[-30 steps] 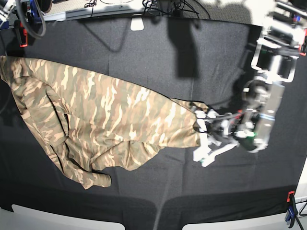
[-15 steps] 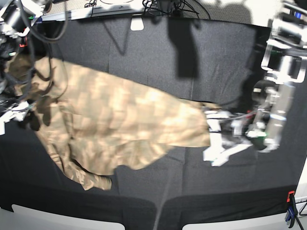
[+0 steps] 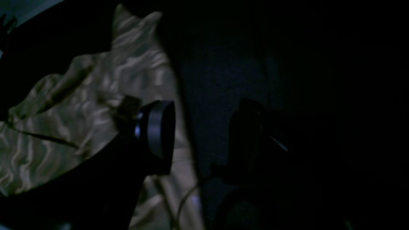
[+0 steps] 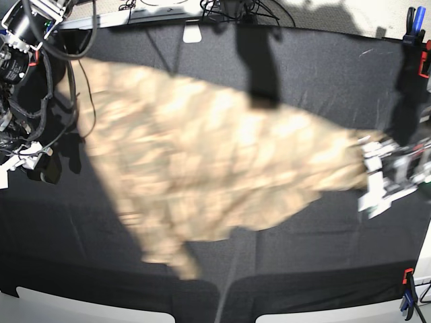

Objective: Layout the t-shirt on the table in an organized manner, then fold the t-shirt properly

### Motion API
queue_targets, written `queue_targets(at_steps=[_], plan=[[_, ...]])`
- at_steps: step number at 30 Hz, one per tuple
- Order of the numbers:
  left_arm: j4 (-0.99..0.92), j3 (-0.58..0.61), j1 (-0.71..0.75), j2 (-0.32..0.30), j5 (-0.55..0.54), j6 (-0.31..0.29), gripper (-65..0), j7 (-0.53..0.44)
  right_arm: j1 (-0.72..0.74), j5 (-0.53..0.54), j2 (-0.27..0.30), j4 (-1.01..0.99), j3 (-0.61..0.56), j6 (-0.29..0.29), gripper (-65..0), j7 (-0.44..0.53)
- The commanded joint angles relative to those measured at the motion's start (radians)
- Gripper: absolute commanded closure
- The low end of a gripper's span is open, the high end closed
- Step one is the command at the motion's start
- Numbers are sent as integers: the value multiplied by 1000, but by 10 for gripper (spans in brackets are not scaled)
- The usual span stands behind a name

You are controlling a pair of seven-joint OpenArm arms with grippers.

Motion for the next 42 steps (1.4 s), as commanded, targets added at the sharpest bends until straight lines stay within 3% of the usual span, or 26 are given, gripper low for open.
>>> queue_targets(at_steps=[1, 5, 10, 25, 28, 29, 32, 34, 42], plan=[[13, -10, -19, -38, 6, 0, 0, 5, 16, 24, 24, 18, 5, 6, -307, 15], [13, -10, 7, -90, -75, -21, 0, 23, 16, 26, 24, 18, 5, 6, -307, 4], [13, -10, 58, -98, -155, -74, 0, 48, 16, 26, 19, 18, 5, 6, -307, 2], [18, -11, 72, -98, -151, -94, 0, -28, 16, 26, -11, 18, 5, 6, -307, -13], [17, -11, 73, -98, -104, -69, 0, -28, 16, 26, -11, 18, 5, 6, -307, -14], [17, -11, 73, -98, -103, -46, -43, -29, 16, 26, -11, 18, 5, 6, -307, -14], [17, -11, 73, -98, -104, -37, -279, -47, 16, 26, -11, 18, 5, 6, -307, -14], [17, -11, 72, -98, -103, -37, -359, -89, 16, 26, -11, 18, 5, 6, -307, -14], [17, -10, 72, -85, -103, -41, -367, -175, 16, 26, -11, 18, 5, 6, -307, -18]])
